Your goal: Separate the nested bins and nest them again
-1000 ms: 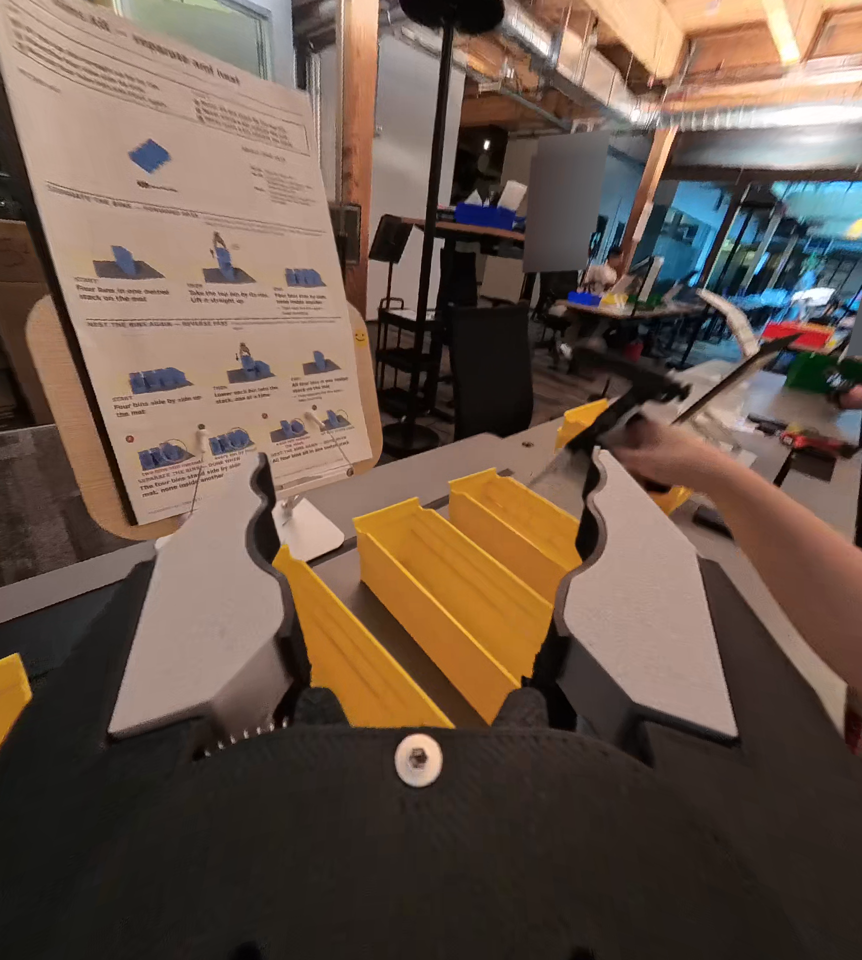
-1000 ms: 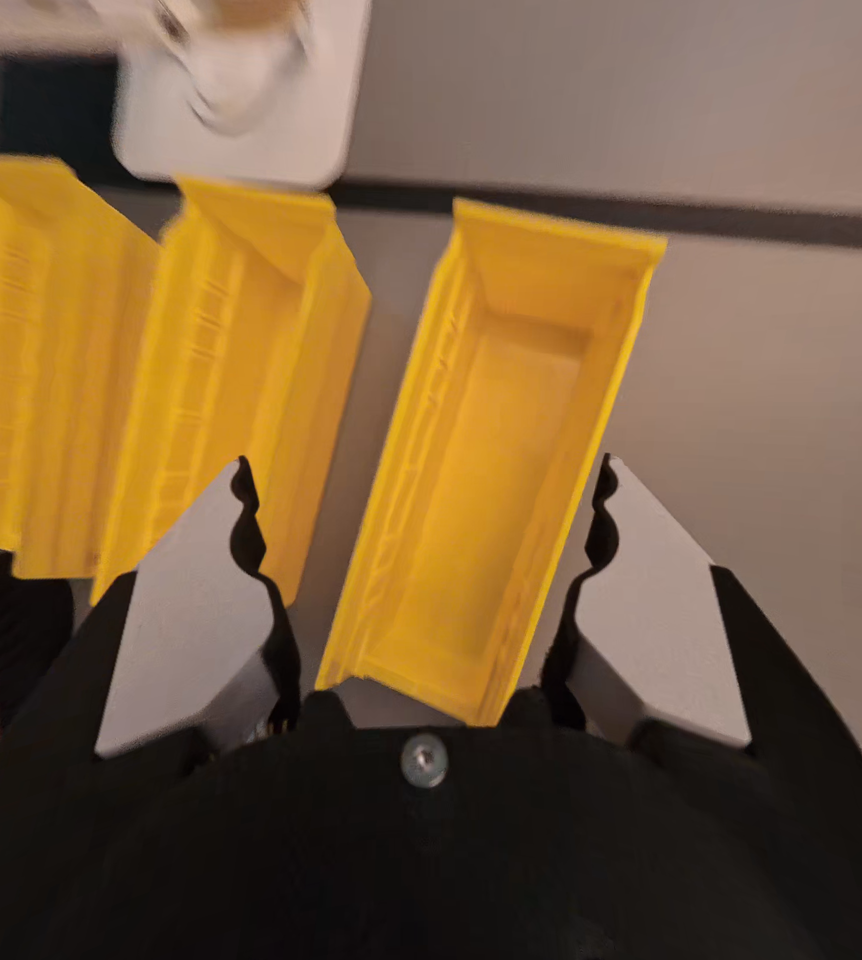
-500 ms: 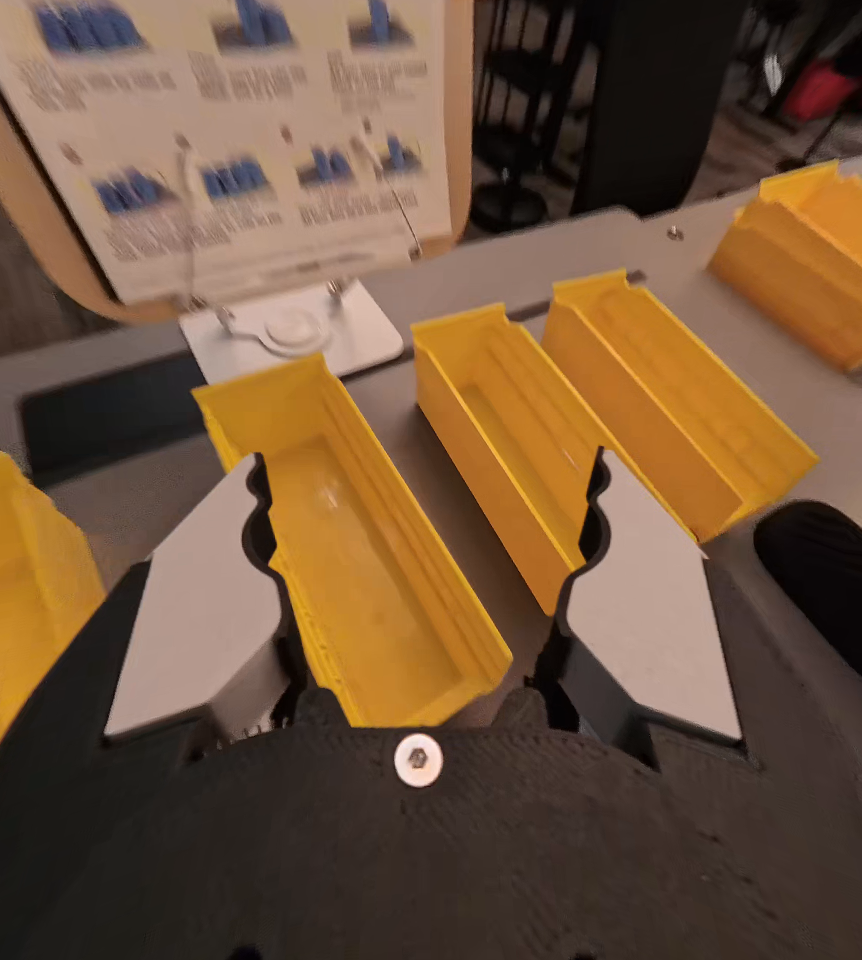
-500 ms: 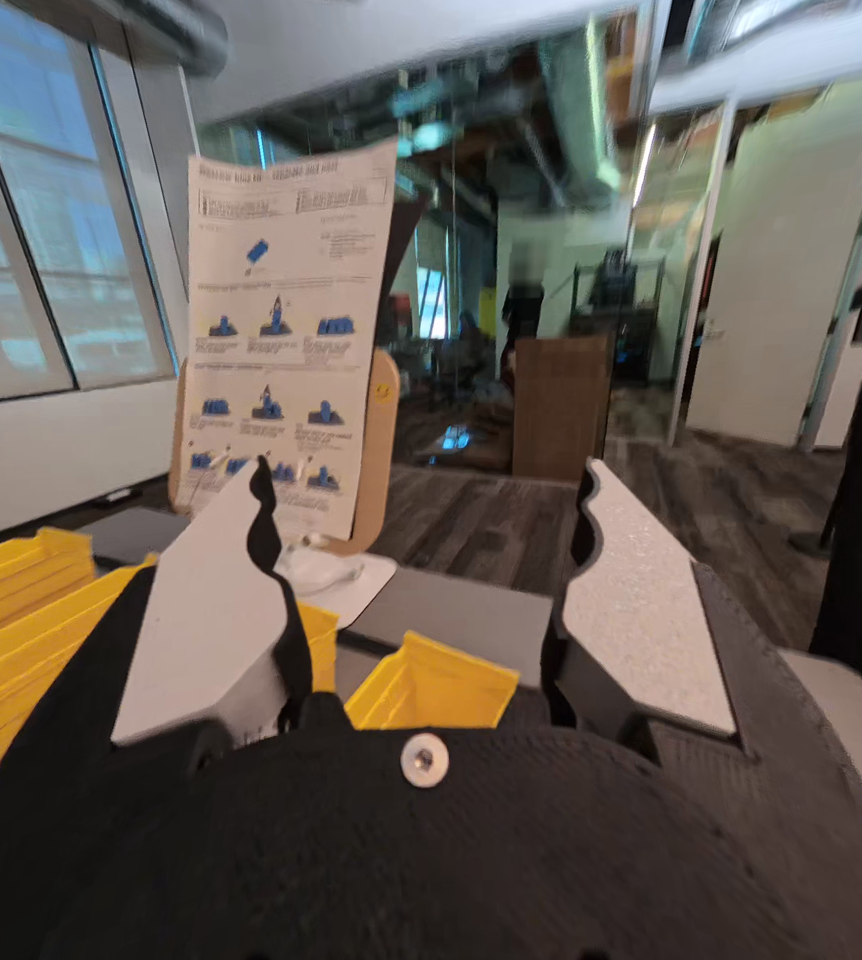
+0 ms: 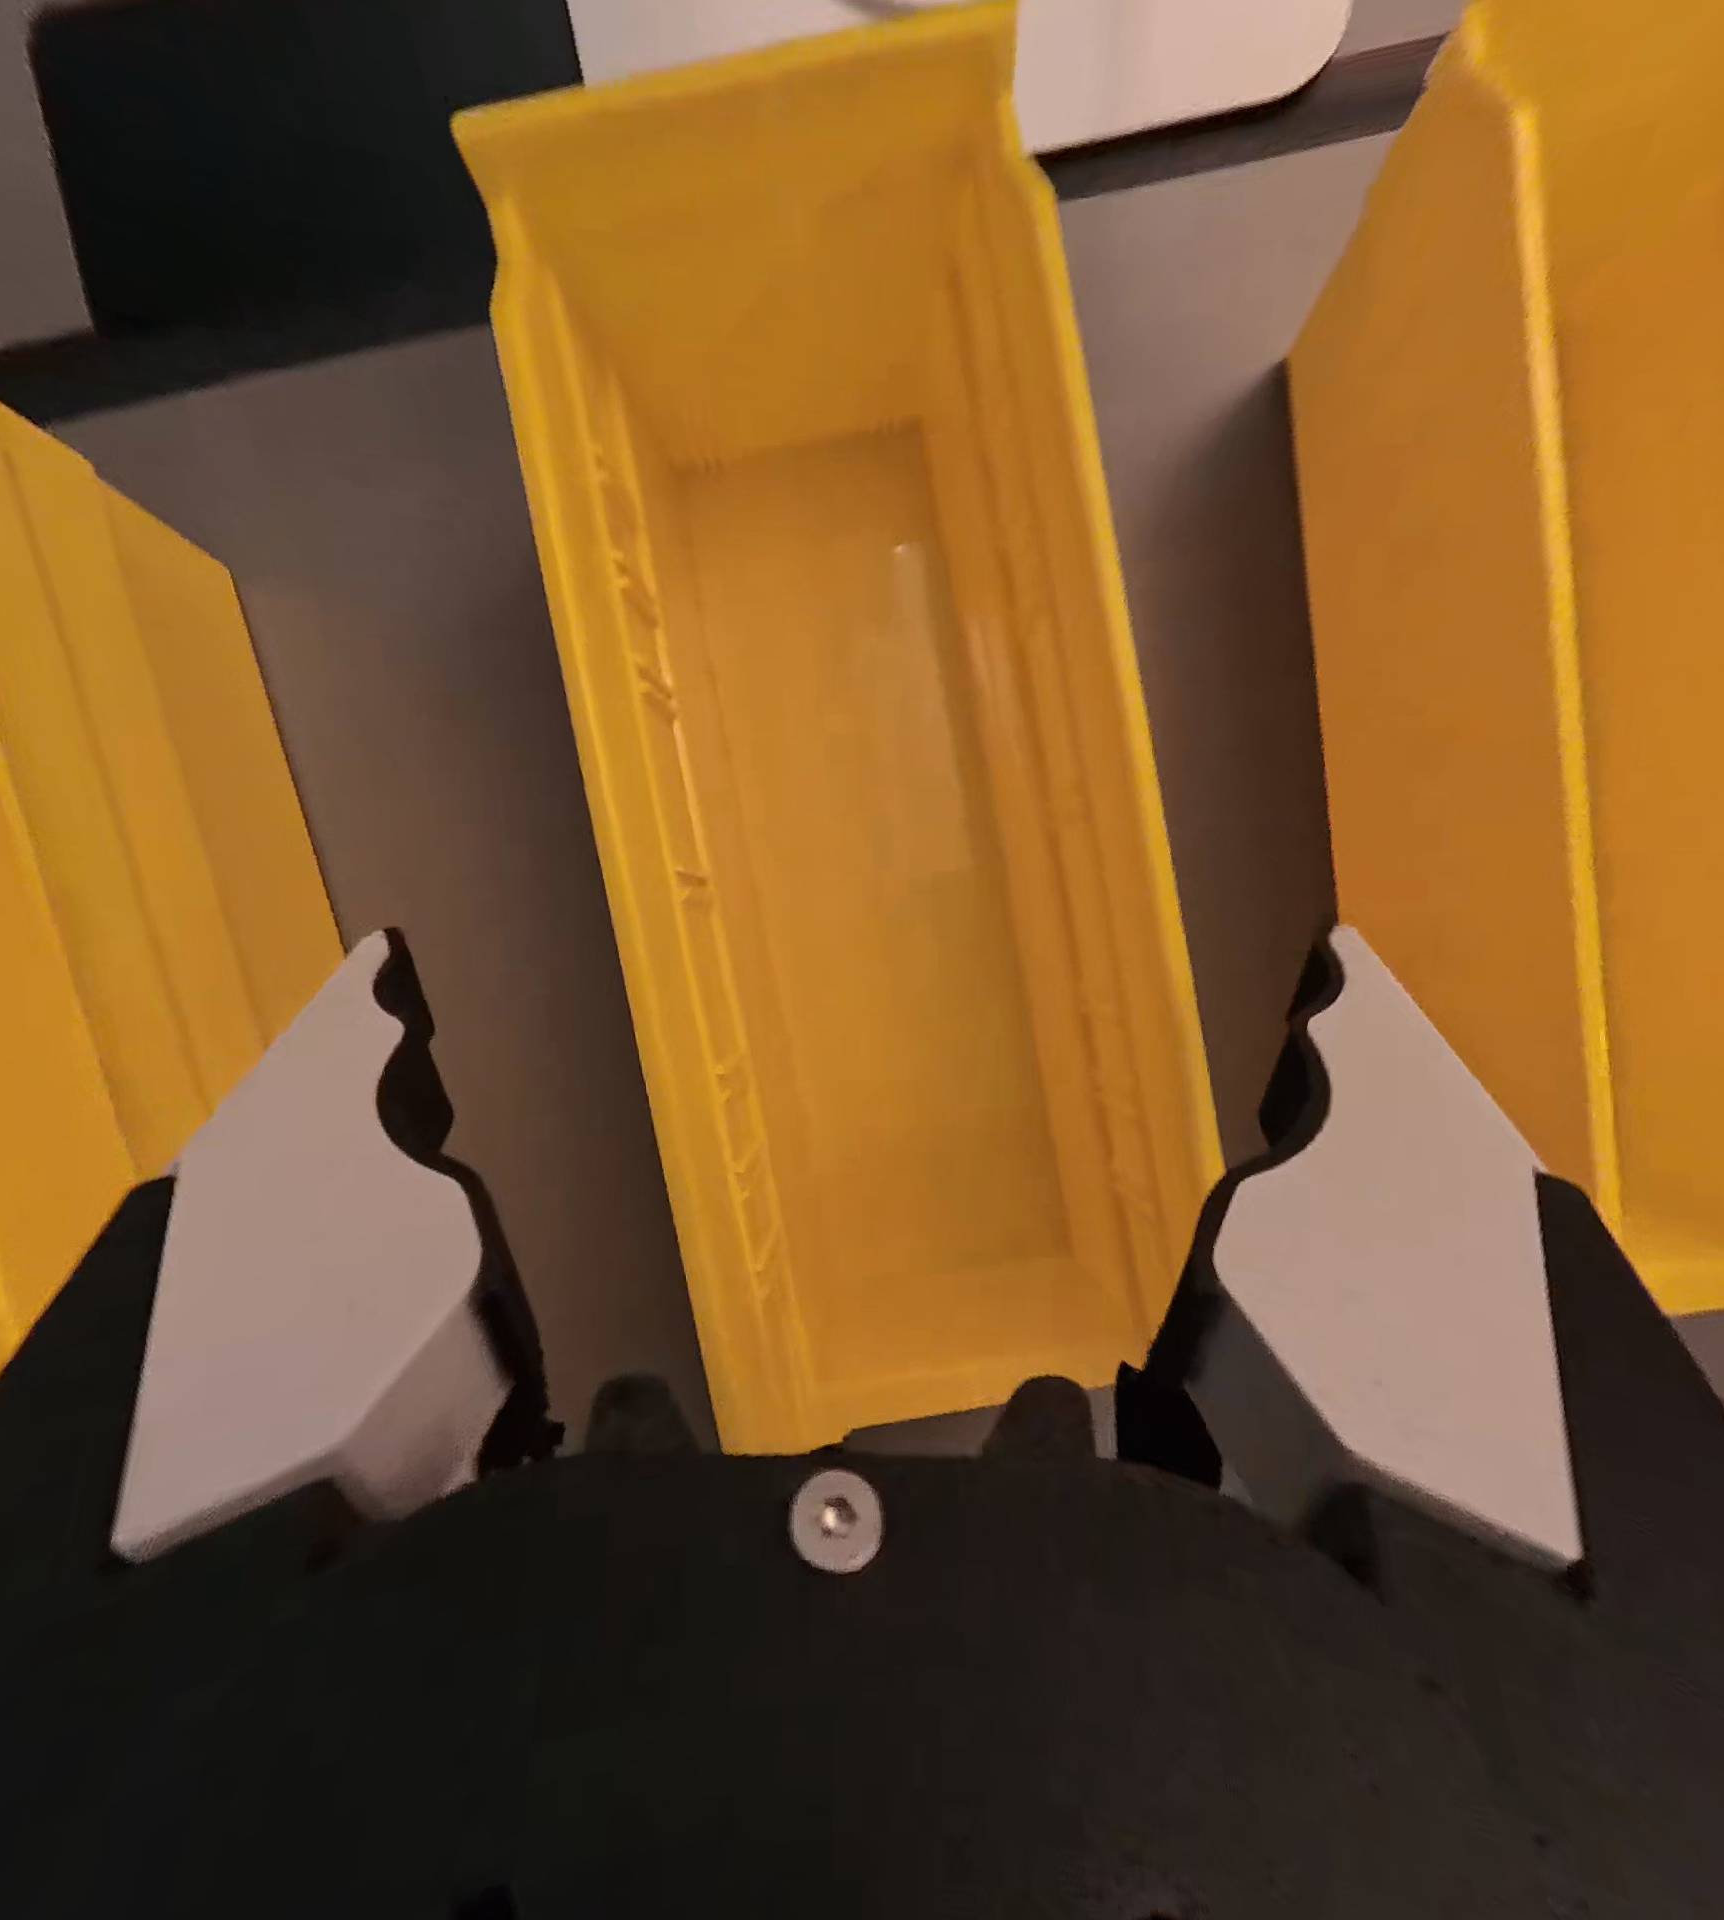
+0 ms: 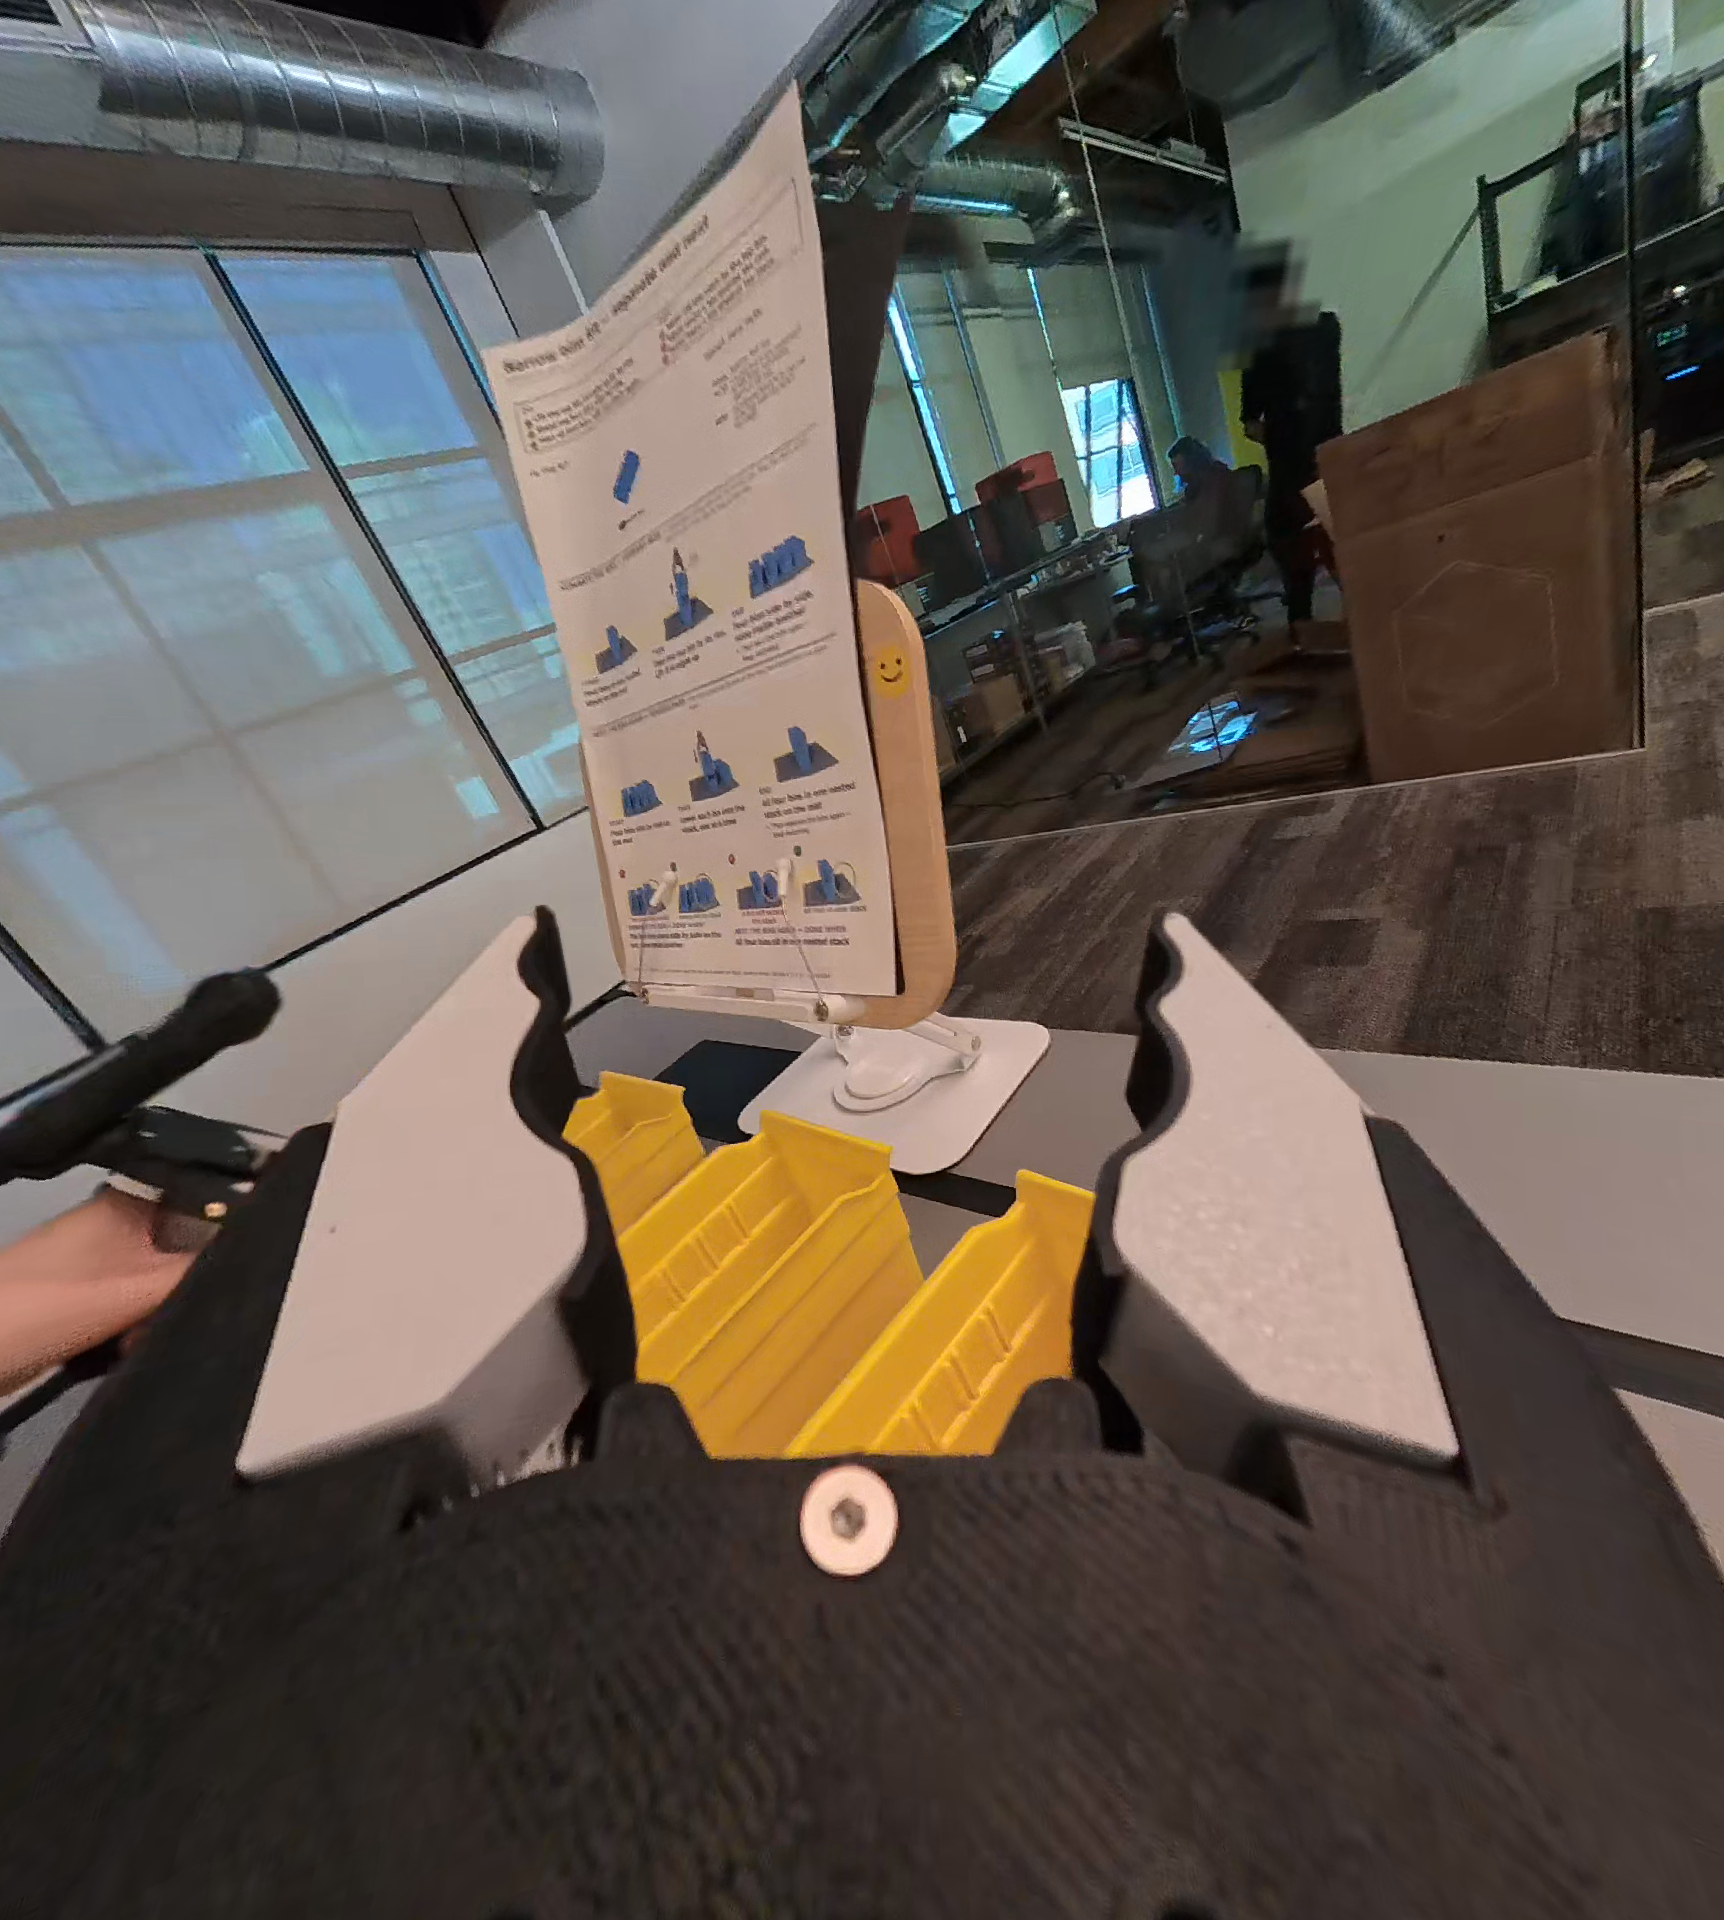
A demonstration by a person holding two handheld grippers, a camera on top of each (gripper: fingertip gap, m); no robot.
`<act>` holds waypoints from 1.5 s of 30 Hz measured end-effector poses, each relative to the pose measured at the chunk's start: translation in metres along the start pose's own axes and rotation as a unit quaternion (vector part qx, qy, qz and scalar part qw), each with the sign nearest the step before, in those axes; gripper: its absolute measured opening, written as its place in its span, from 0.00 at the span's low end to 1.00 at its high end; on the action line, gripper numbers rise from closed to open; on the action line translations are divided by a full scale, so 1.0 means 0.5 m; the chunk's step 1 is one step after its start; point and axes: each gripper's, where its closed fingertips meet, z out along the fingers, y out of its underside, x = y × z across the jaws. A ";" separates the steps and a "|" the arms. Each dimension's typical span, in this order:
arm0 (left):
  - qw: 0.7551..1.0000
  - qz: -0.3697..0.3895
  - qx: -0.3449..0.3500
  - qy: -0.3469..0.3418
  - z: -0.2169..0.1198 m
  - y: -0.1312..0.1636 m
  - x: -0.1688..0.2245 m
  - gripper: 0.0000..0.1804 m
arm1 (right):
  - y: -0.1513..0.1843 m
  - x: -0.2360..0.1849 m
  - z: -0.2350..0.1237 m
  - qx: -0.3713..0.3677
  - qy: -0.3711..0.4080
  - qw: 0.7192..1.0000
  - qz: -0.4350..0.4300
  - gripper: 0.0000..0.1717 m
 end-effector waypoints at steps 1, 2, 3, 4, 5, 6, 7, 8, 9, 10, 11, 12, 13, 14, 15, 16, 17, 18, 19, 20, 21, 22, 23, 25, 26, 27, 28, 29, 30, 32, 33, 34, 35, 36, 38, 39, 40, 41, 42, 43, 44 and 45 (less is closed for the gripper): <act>1.000 -0.008 -0.006 0.002 0.008 0.000 0.003 0.87 | -0.005 -0.007 -0.002 0.002 -0.008 1.000 0.005 0.64; 1.000 -0.018 -0.015 0.007 0.017 0.002 0.008 0.87 | -0.008 -0.014 -0.004 0.003 -0.017 1.000 0.011 0.64; 0.999 -0.027 -0.026 0.009 0.028 0.006 0.010 0.87 | -0.010 -0.018 -0.005 0.001 -0.022 1.000 0.018 0.64; 0.998 -0.037 -0.039 0.009 0.041 0.010 0.009 0.87 | -0.010 -0.019 -0.007 -0.002 -0.026 0.999 0.024 0.64; 0.997 -0.045 -0.057 0.009 0.054 0.017 0.008 0.86 | -0.009 -0.020 -0.007 -0.007 -0.030 0.999 0.032 0.64; 0.995 -0.052 -0.080 0.007 0.067 0.028 0.006 0.85 | -0.006 -0.020 -0.007 -0.013 -0.035 0.999 0.040 0.64; 0.993 -0.057 -0.102 0.006 0.081 0.036 0.004 0.85 | -0.003 -0.018 -0.007 -0.018 -0.037 0.998 0.049 0.64; 0.991 -0.060 -0.120 0.009 0.092 0.044 0.006 0.87 | 0.000 -0.016 -0.006 -0.023 -0.040 0.997 0.057 0.64; 0.988 -0.072 -0.136 0.028 0.101 0.049 0.016 0.86 | 0.004 -0.014 -0.006 -0.028 -0.044 0.996 0.066 0.63; 0.984 -0.086 -0.147 0.047 0.105 0.052 0.027 0.84 | 0.009 -0.012 -0.005 -0.034 -0.047 0.995 0.076 0.63; 0.984 -0.087 -0.151 0.050 0.107 0.050 0.027 0.83 | 0.014 -0.010 -0.004 -0.041 -0.049 0.994 0.083 0.63; 0.983 -0.085 -0.151 0.054 0.105 0.047 0.029 0.80 | 0.019 -0.008 -0.003 -0.047 -0.050 0.994 0.090 0.63; 0.982 -0.086 -0.156 0.056 0.104 0.047 0.030 0.78 | 0.023 -0.007 -0.002 -0.053 -0.051 0.993 0.096 0.63; 0.981 -0.087 -0.163 0.058 0.102 0.049 0.031 0.76 | 0.028 -0.007 -0.001 -0.060 -0.055 0.992 0.100 0.63; 0.980 -0.089 -0.169 0.059 0.099 0.050 0.033 0.74 | 0.031 -0.008 0.000 -0.066 -0.058 0.991 0.104 0.63; 0.979 -0.090 -0.173 0.059 0.096 0.051 0.035 0.72 | 0.034 -0.008 0.000 -0.070 -0.060 0.990 0.107 0.63; 0.979 -0.090 -0.176 0.059 0.094 0.050 0.036 0.69 | 0.037 -0.008 0.000 -0.075 -0.061 0.989 0.110 0.63; 0.978 -0.087 -0.181 0.055 0.091 0.051 0.037 0.68 | 0.039 -0.008 0.000 -0.078 -0.063 0.989 0.111 0.63; 0.978 -0.082 -0.185 0.049 0.089 0.051 0.036 0.67 | 0.040 -0.008 -0.001 -0.080 -0.065 0.988 0.113 0.63; 0.978 -0.075 -0.190 0.042 0.086 0.050 0.036 0.65 | 0.041 -0.008 -0.001 -0.081 -0.067 0.988 0.115 0.63; 0.978 -0.069 -0.196 0.033 0.082 0.051 0.036 0.65 | 0.043 -0.007 -0.001 -0.083 -0.068 0.987 0.117 0.63; 0.977 -0.063 -0.201 0.027 0.079 0.048 0.036 0.65 | 0.044 -0.006 0.000 -0.084 -0.068 0.987 0.119 0.63; 0.976 -0.058 -0.209 0.023 0.074 0.047 0.038 0.64 | 0.046 -0.005 0.000 -0.086 -0.069 0.987 0.121 0.63; 0.973 -0.058 -0.224 0.020 0.061 0.047 0.045 0.62 | 0.051 -0.004 0.001 -0.092 -0.072 0.985 0.125 0.63; 0.972 -0.054 -0.228 0.020 0.056 0.043 0.048 0.63 | 0.053 -0.002 0.001 -0.094 -0.072 0.985 0.127 0.63; 0.972 -0.049 -0.229 0.020 0.050 0.038 0.051 0.62 | 0.055 -0.001 0.001 -0.096 -0.072 0.984 0.129 0.63; 0.971 -0.050 -0.233 0.020 0.043 0.035 0.053 0.62 | 0.055 0.001 0.001 -0.097 -0.073 0.984 0.131 0.63; 0.971 -0.050 -0.231 0.021 0.037 0.029 0.055 0.62 | 0.055 0.002 0.001 -0.097 -0.073 0.984 0.132 0.63; 0.972 -0.050 -0.228 0.022 0.029 0.022 0.057 0.62 | 0.055 0.004 0.000 -0.096 -0.074 0.984 0.134 0.63; 0.973 -0.050 -0.227 0.019 0.012 0.010 0.059 0.62 | 0.055 0.008 -0.001 -0.096 -0.074 0.983 0.138 0.63; 0.973 -0.047 -0.226 0.015 0.004 0.005 0.058 0.61 | 0.055 0.010 -0.001 -0.095 -0.074 0.983 0.140 0.63; 0.973 -0.044 -0.227 0.011 -0.006 0.000 0.059 0.61 | 0.054 0.012 -0.001 -0.094 -0.074 0.983 0.142 0.63; 0.973 -0.039 -0.227 0.008 -0.015 -0.005 0.060 0.61 | 0.054 0.013 -0.001 -0.094 -0.075 0.982 0.144 0.63; 0.973 -0.036 -0.228 0.006 -0.026 -0.009 0.062 0.61 | 0.054 0.014 -0.001 -0.094 -0.075 0.982 0.145 0.62; 0.974 -0.032 -0.223 0.006 -0.048 -0.024 0.070 0.61 | 0.055 0.015 0.000 -0.095 -0.075 0.982 0.146 0.62; 0.975 -0.030 -0.219 0.006 -0.061 -0.033 0.076 0.61 | 0.056 0.014 0.001 -0.096 -0.075 0.982 0.146 0.62; 0.976 -0.027 -0.215 0.005 -0.074 -0.043 0.083 0.61 | 0.058 0.014 0.002 -0.097 -0.075 0.982 0.145 0.62; 0.978 -0.023 -0.207 0.005 -0.087 -0.056 0.093 0.61 | 0.059 0.013 0.003 -0.099 -0.074 0.982 0.143 0.62; 0.980 -0.020 -0.200 0.006 -0.100 -0.068 0.105 0.61 | 0.061 0.012 0.005 -0.101 -0.074 0.982 0.142 0.62; 0.981 -0.018 -0.191 0.010 -0.112 -0.080 0.122 0.62 | 0.063 0.012 0.007 -0.103 -0.073 0.982 0.140 0.62; 0.983 -0.017 -0.179 0.019 -0.122 -0.093 0.143 0.62 | 0.066 0.012 0.009 -0.106 -0.071 0.982 0.139 0.62; 0.986 -0.018 -0.165 0.033 -0.129 -0.105 0.169 0.62 | 0.070 0.012 0.011 -0.109 -0.070 0.982 0.138 0.62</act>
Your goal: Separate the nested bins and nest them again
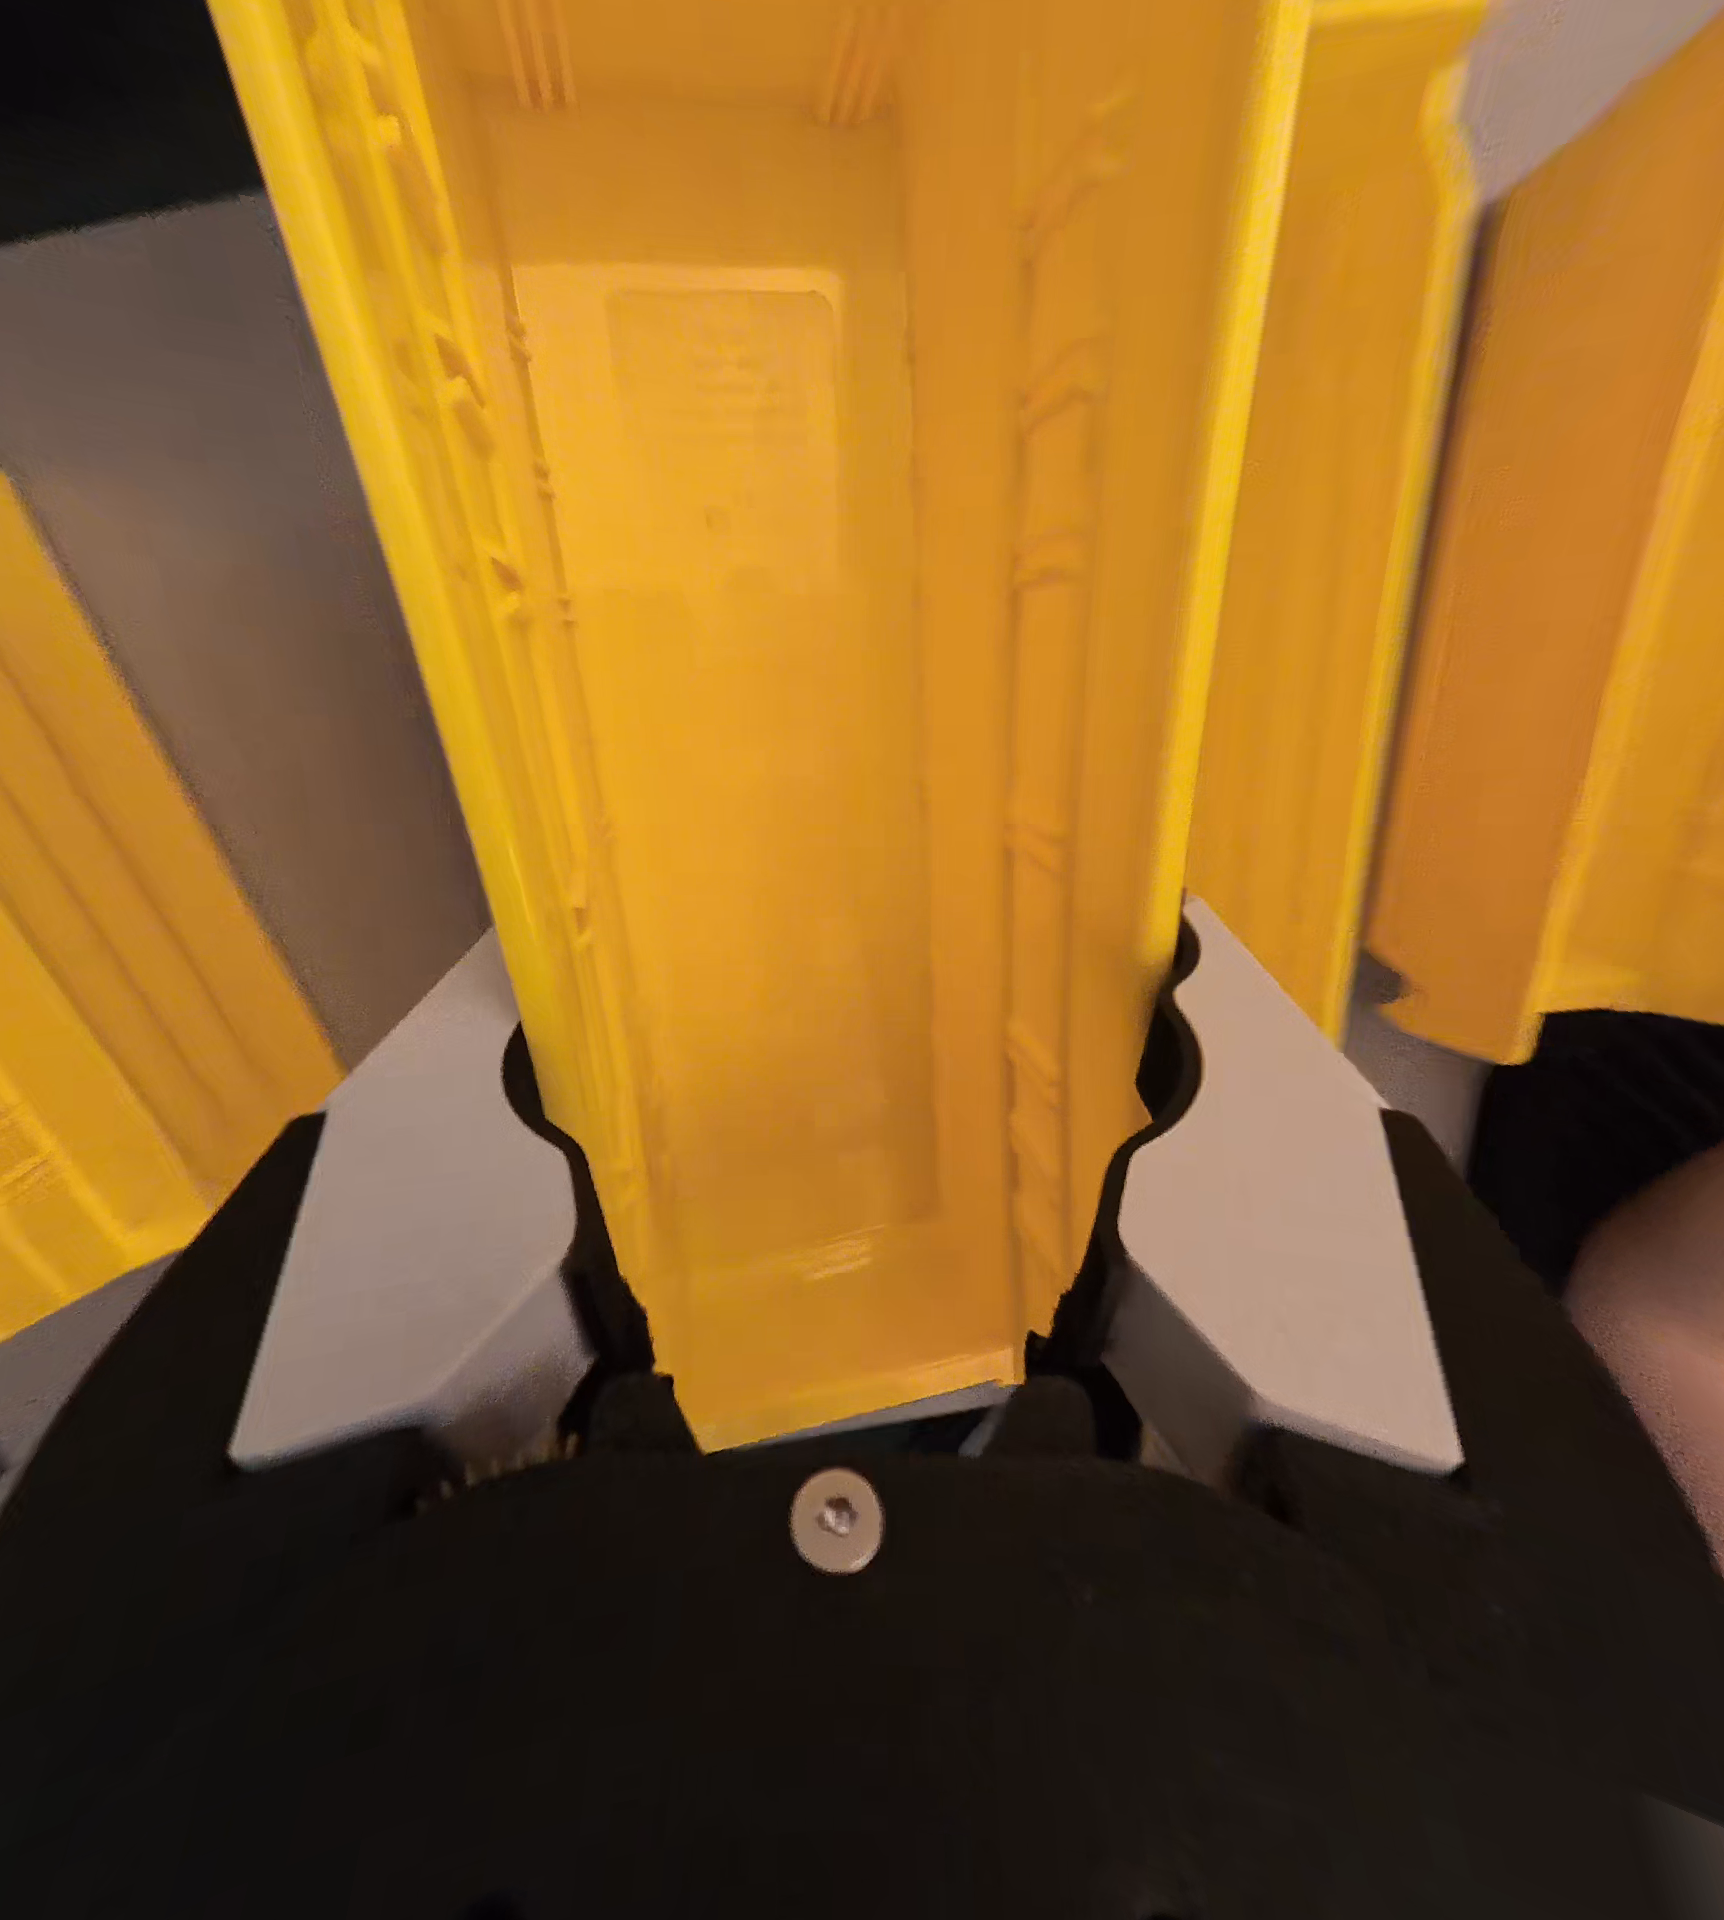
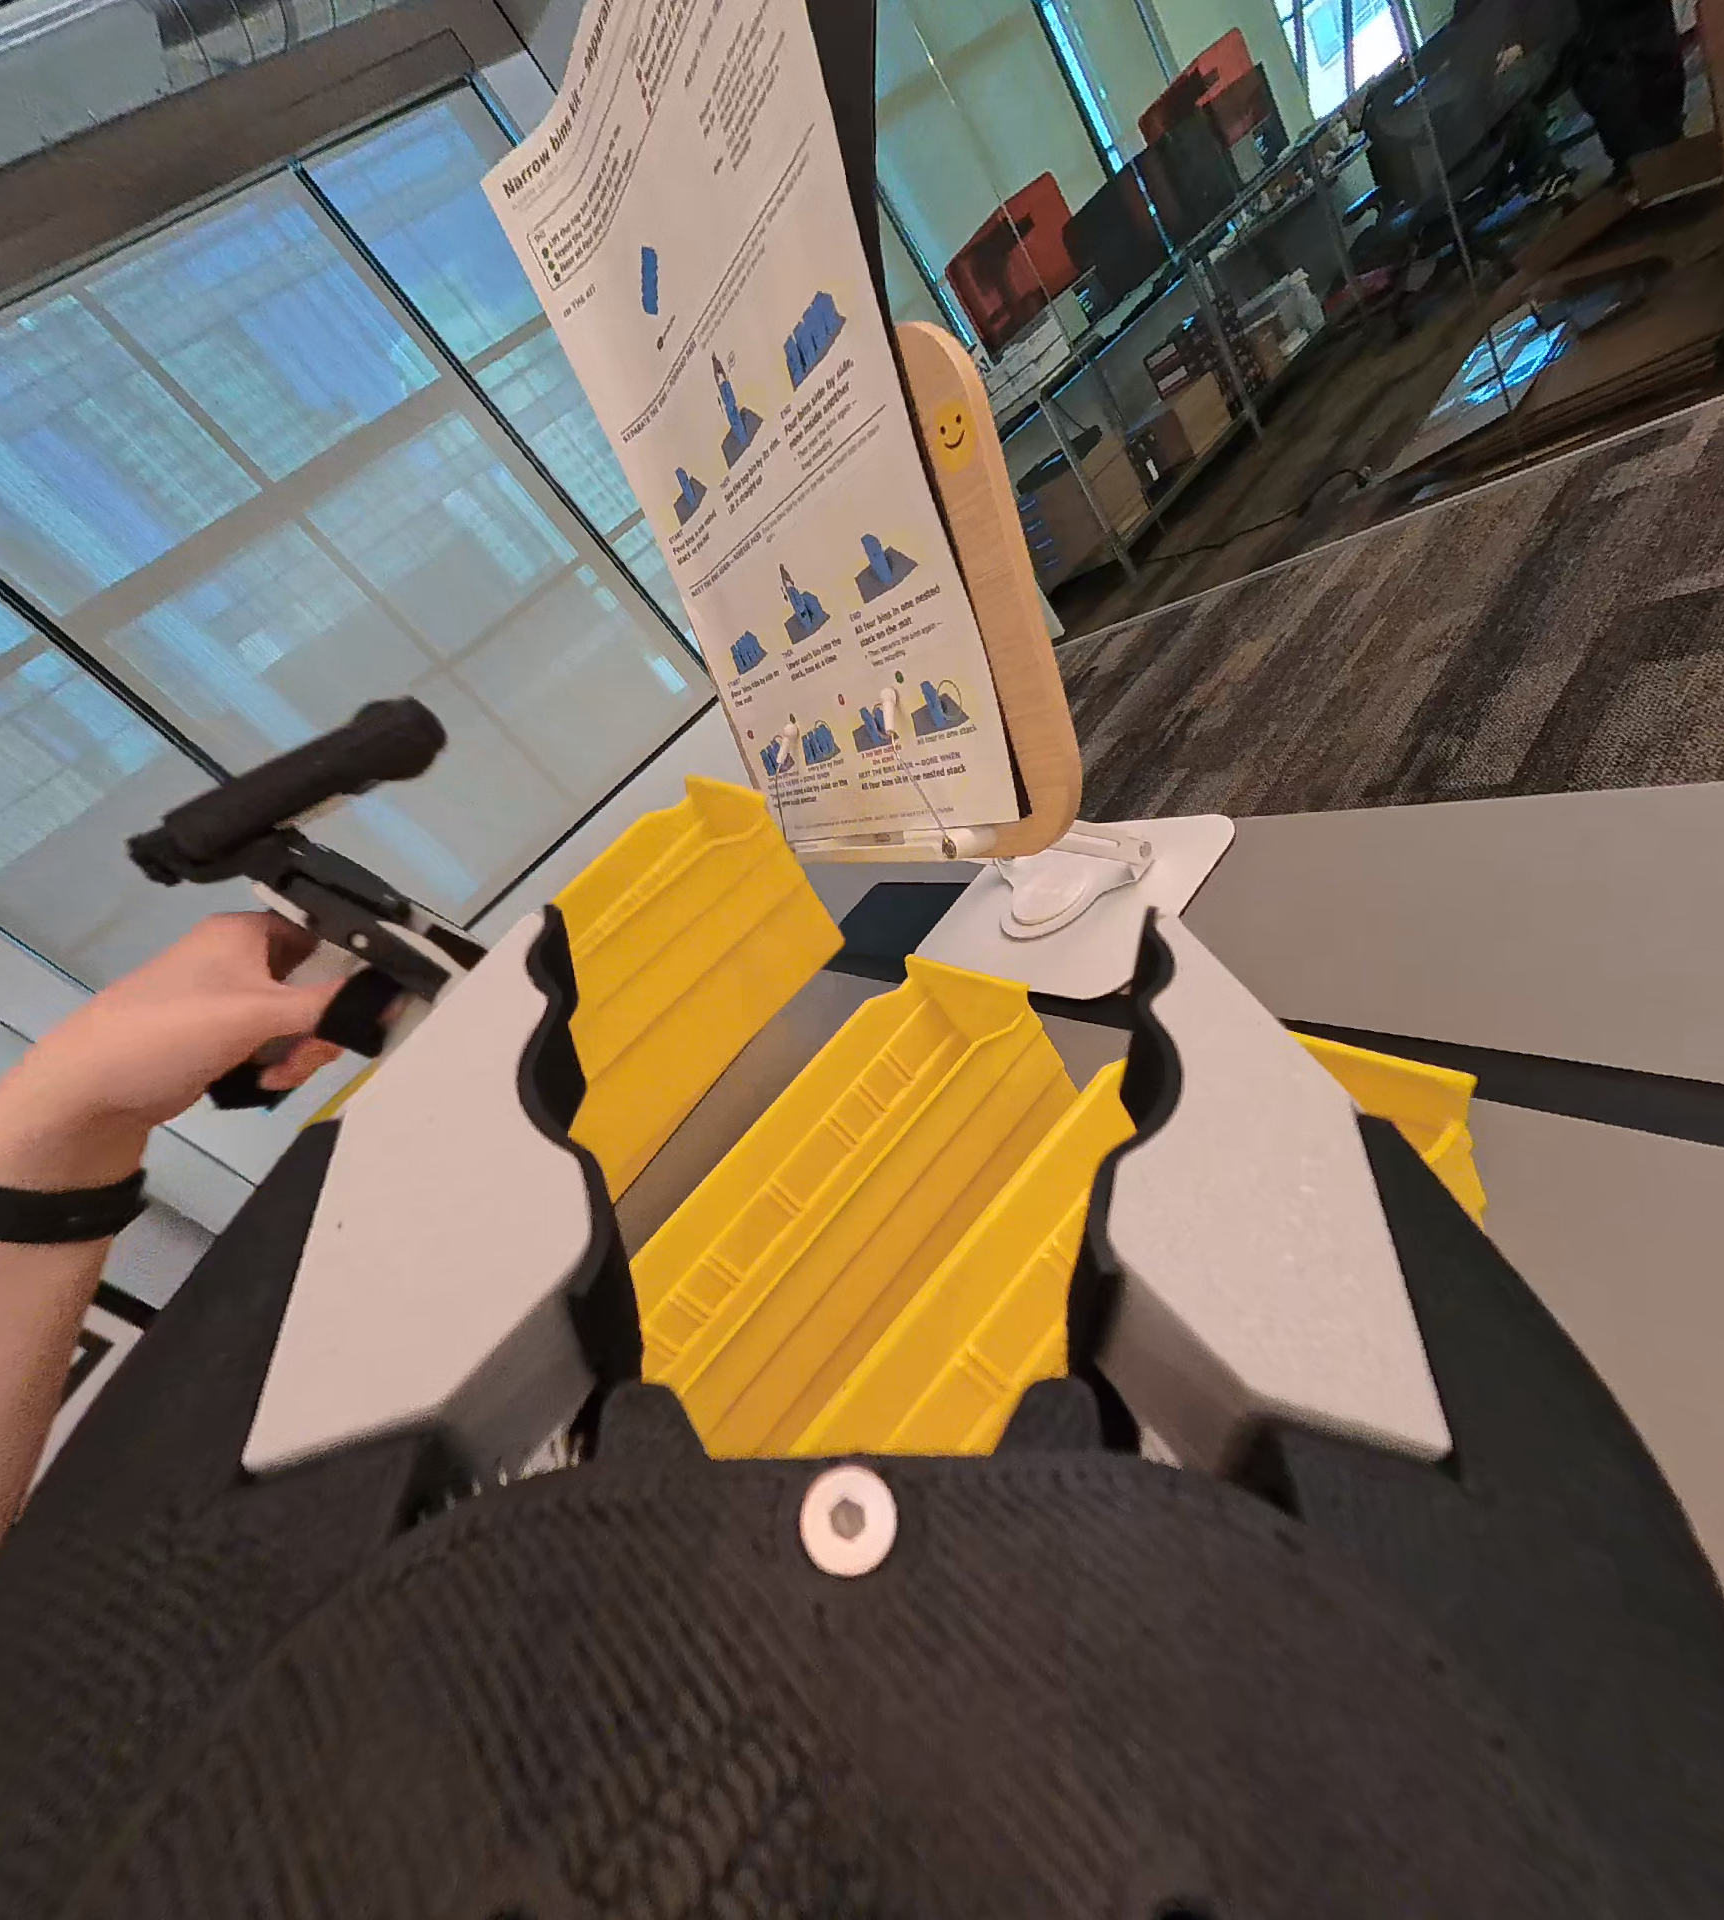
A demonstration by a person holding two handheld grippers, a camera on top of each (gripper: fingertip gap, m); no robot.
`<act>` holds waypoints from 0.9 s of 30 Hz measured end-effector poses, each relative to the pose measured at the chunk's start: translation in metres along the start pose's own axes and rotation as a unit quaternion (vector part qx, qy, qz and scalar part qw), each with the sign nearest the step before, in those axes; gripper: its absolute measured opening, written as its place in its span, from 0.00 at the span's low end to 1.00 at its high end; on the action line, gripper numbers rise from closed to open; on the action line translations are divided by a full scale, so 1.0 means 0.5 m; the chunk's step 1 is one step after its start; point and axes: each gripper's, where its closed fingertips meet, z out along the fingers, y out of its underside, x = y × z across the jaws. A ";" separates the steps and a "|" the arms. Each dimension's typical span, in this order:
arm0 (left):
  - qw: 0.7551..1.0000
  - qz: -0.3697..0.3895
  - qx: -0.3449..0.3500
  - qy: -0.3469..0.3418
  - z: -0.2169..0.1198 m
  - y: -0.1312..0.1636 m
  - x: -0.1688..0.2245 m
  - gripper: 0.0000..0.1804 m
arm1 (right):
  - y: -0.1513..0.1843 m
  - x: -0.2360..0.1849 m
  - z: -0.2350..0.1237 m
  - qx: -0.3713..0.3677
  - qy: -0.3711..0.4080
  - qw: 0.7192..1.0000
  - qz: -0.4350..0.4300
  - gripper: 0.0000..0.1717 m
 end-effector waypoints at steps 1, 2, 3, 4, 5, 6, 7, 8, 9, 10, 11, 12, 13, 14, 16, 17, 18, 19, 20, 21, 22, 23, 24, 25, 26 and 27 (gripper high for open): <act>1.000 0.001 0.012 0.020 -0.005 -0.008 0.030 0.63 | 0.003 0.001 0.002 -0.003 0.002 1.000 0.000 0.62; 0.999 0.001 0.019 0.043 -0.006 -0.013 0.061 0.63 | 0.007 0.003 0.005 -0.006 0.003 1.000 0.000 0.62; 0.997 0.000 0.022 0.067 -0.004 -0.019 0.091 0.63 | 0.009 0.004 0.007 -0.009 0.004 1.000 0.000 0.62; 0.996 -0.002 0.023 0.092 0.000 -0.023 0.120 0.63 | 0.012 0.005 0.008 -0.011 0.005 1.000 0.001 0.62; 0.993 -0.005 0.022 0.115 0.005 -0.025 0.148 0.63 | 0.013 0.004 0.010 -0.012 0.005 1.000 0.002 0.62; 0.991 -0.008 0.024 0.135 0.012 -0.030 0.174 0.64 | 0.015 0.004 0.011 -0.013 0.005 1.000 0.003 0.62; 0.988 -0.008 0.025 0.149 0.020 -0.032 0.197 0.64 | 0.016 0.003 0.013 -0.015 0.005 1.000 0.003 0.62; 0.987 -0.006 0.024 0.158 0.030 -0.031 0.217 0.64 | 0.018 0.003 0.014 -0.017 0.005 1.000 0.004 0.62; 0.987 -0.003 0.020 0.161 0.041 -0.028 0.231 0.64 | 0.021 0.003 0.015 -0.020 0.004 1.000 0.004 0.62; 0.987 0.001 0.018 0.158 0.052 -0.025 0.240 0.64 | 0.022 0.002 0.015 -0.022 0.003 1.000 0.005 0.62; 0.988 0.003 0.022 0.153 0.062 -0.025 0.245 0.64 | 0.023 0.001 0.015 -0.023 0.000 1.000 0.006 0.62; 0.989 0.000 0.028 0.146 0.070 -0.027 0.246 0.64 | 0.021 0.000 0.014 -0.021 -0.002 1.000 0.008 0.62; 0.989 -0.005 0.036 0.140 0.074 -0.028 0.246 0.64 | 0.019 -0.002 0.013 -0.019 -0.005 1.000 0.010 0.62; 0.990 -0.004 0.044 0.134 0.077 -0.029 0.246 0.64 | 0.017 -0.003 0.011 -0.016 -0.007 1.000 0.011 0.62; 0.990 -0.002 0.061 0.130 0.075 -0.031 0.246 0.63 | 0.012 -0.004 0.007 -0.011 -0.010 1.000 0.014 0.62; 0.989 -0.004 0.066 0.129 0.074 -0.030 0.244 0.63 | 0.011 -0.005 0.006 -0.010 -0.012 1.000 0.016 0.62; 0.989 -0.007 0.072 0.126 0.074 -0.030 0.240 0.64 | 0.010 -0.005 0.005 -0.009 -0.014 1.000 0.017 0.62; 0.989 -0.010 0.079 0.122 0.074 -0.030 0.235 0.64 | 0.009 -0.005 0.004 -0.008 -0.015 1.000 0.019 0.62; 0.989 -0.014 0.087 0.119 0.073 -0.031 0.228 0.63 | 0.009 -0.004 0.004 -0.008 -0.015 1.000 0.020 0.62; 0.989 -0.020 0.092 0.114 0.074 -0.032 0.221 0.63 | 0.009 -0.004 0.004 -0.008 -0.015 1.000 0.021 0.62; 0.989 -0.024 0.096 0.109 0.076 -0.031 0.215 0.64 | 0.010 -0.003 0.004 -0.009 -0.015 1.000 0.022 0.62; 0.990 -0.025 0.097 0.102 0.079 -0.028 0.208 0.64 | 0.010 -0.002 0.003 -0.009 -0.014 1.000 0.023 0.62; 0.991 -0.026 0.096 0.094 0.085 -0.024 0.201 0.64 | 0.010 0.000 0.003 -0.008 -0.011 1.000 0.025 0.62; 0.991 -0.027 0.097 0.086 0.093 -0.020 0.196 0.64 | 0.009 0.003 0.003 -0.006 -0.007 1.000 0.027 0.62; 0.991 -0.030 0.097 0.086 0.102 -0.016 0.194 0.64 | 0.009 0.004 0.003 -0.005 -0.006 1.000 0.029 0.62; 0.991 -0.031 0.095 0.091 0.113 -0.011 0.196 0.64 | 0.009 0.005 0.003 -0.005 -0.007 0.999 0.031 0.62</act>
